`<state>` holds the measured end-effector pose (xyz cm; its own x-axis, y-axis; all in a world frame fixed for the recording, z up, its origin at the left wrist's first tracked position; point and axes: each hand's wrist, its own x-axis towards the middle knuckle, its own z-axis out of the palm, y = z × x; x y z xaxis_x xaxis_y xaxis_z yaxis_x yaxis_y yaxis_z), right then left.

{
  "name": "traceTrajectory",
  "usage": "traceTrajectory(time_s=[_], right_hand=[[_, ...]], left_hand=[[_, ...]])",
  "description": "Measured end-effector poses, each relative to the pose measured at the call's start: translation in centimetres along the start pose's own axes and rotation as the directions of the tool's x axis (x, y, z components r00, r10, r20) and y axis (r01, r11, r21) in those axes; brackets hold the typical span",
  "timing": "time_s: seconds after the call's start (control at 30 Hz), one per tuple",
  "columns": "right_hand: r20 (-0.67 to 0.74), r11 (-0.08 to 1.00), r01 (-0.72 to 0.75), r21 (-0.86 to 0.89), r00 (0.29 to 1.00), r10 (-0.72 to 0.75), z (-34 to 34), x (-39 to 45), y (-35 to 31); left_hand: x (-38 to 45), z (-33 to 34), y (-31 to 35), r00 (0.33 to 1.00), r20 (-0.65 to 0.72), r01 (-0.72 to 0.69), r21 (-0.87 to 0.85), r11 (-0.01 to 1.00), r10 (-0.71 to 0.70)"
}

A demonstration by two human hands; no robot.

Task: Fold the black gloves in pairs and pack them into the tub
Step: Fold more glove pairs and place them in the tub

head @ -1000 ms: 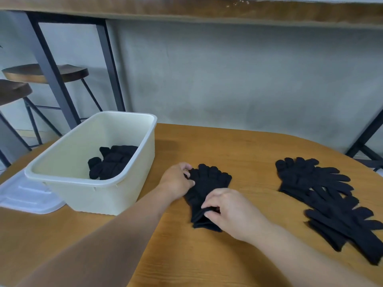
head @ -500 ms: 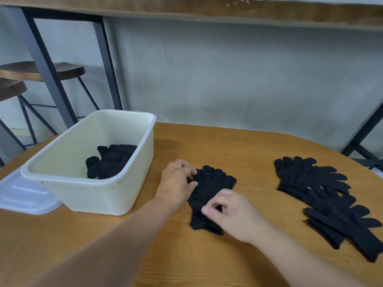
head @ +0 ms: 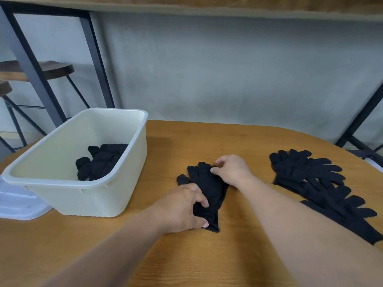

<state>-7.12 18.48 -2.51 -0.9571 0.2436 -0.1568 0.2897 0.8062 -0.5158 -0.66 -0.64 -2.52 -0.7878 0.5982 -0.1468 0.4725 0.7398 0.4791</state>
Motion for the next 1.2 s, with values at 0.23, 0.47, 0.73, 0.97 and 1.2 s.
traceTrajectory(time_s=[0.23,0.47,0.73,0.97,1.2], right_hand=[[-0.093,0.998,0.051,0.023,0.995,-0.049,0.3,0.1,0.2],[-0.001,0.998,0.052,-0.023,0.999,-0.052,-0.1,0.0,1.3],[-0.23,0.99,0.139,-0.026,0.963,-0.141,0.0,-0.2,1.1],[-0.28,0.964,0.135,-0.229,0.939,-0.198,0.3,-0.6,2.2],[-0.209,0.974,0.176,-0.142,0.957,-0.203,-0.1,-2.1,2.5]], left_hand=[[0.0,0.5,-0.1,0.99,-0.087,-0.106,0.047,0.993,0.109],[0.3,0.7,0.3,0.979,-0.141,-0.145,0.04,0.989,0.149],[0.1,1.0,0.4,0.969,-0.148,-0.186,0.097,0.978,0.199],[0.5,1.8,0.5,0.974,-0.122,-0.177,0.101,0.979,0.189],[-0.3,2.0,-0.2,0.977,-0.129,-0.158,0.089,0.983,0.169]])
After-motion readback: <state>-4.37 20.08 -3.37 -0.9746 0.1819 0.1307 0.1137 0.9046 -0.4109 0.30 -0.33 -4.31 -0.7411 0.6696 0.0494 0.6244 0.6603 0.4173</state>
